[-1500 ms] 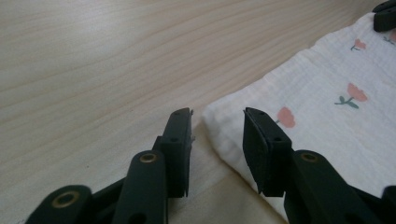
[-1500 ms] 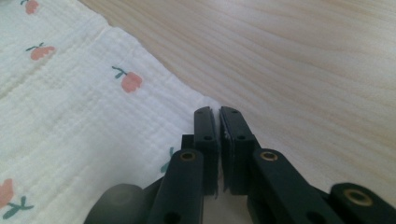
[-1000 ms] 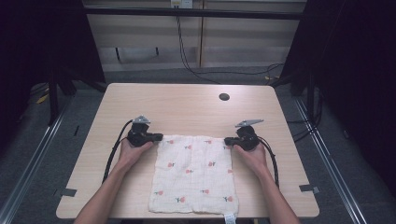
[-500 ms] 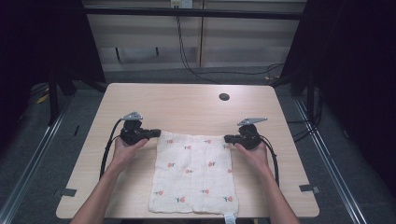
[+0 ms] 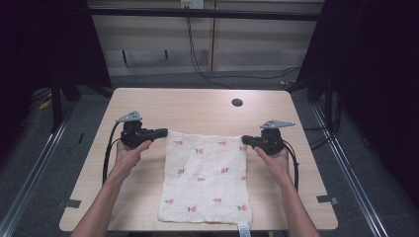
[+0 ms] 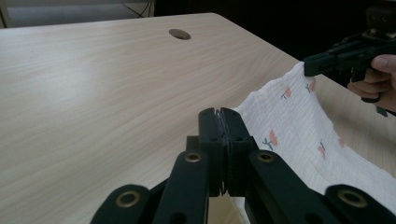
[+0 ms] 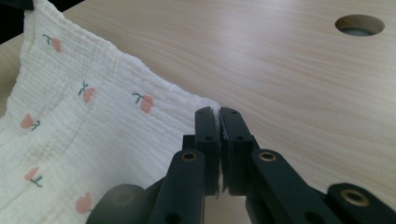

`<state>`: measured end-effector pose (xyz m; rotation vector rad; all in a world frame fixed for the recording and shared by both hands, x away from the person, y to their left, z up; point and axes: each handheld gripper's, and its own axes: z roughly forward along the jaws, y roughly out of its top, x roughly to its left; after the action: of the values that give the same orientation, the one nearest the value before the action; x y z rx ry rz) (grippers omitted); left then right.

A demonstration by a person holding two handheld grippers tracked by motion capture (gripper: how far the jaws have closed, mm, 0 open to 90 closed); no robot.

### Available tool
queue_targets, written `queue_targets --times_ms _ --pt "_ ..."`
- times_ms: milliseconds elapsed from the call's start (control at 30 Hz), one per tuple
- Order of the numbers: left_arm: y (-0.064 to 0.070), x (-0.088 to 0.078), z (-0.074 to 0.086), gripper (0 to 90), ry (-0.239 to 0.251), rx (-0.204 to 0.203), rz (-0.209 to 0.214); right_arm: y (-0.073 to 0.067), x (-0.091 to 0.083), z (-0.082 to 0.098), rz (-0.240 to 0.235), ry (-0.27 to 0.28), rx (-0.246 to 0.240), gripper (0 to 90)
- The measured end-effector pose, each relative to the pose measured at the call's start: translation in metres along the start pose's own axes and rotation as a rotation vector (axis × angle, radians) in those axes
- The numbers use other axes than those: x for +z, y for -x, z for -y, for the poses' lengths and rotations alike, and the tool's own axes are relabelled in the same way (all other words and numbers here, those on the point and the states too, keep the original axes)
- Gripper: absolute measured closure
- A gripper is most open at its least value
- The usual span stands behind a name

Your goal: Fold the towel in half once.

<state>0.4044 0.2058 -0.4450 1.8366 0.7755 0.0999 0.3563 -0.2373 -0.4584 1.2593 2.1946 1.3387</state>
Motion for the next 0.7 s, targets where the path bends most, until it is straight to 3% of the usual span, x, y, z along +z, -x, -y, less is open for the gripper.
queue_targets --times_ms 100,167,333,433,533,700 --pt "0.005 -0.001 -0.004 88.8 0.009 0.015 0.004 -0.003 -0.005 -0.005 0.006 0.035 -0.002 86.9" --pt "0.008 -0.001 -0.006 88.8 0.017 0.011 0.027 -0.006 -0.008 -0.007 0.008 0.050 -0.011 86.9" --pt "0.017 0.003 -0.005 88.8 -0.018 0.035 0.017 -0.008 -0.008 -0.004 0.001 0.018 -0.009 87.0" --pt "0.017 0.000 -0.005 88.7 -0.021 0.046 0.006 -0.008 -0.015 -0.002 -0.013 0.026 0.020 87.0" --pt "0.021 -0.005 -0.002 88.7 -0.039 0.060 0.005 -0.012 -0.024 -0.003 -0.018 0.027 0.015 87.0" --pt "0.031 -0.021 -0.004 88.8 -0.012 0.078 0.010 -0.016 -0.035 0.000 -0.030 0.019 0.002 87.0"
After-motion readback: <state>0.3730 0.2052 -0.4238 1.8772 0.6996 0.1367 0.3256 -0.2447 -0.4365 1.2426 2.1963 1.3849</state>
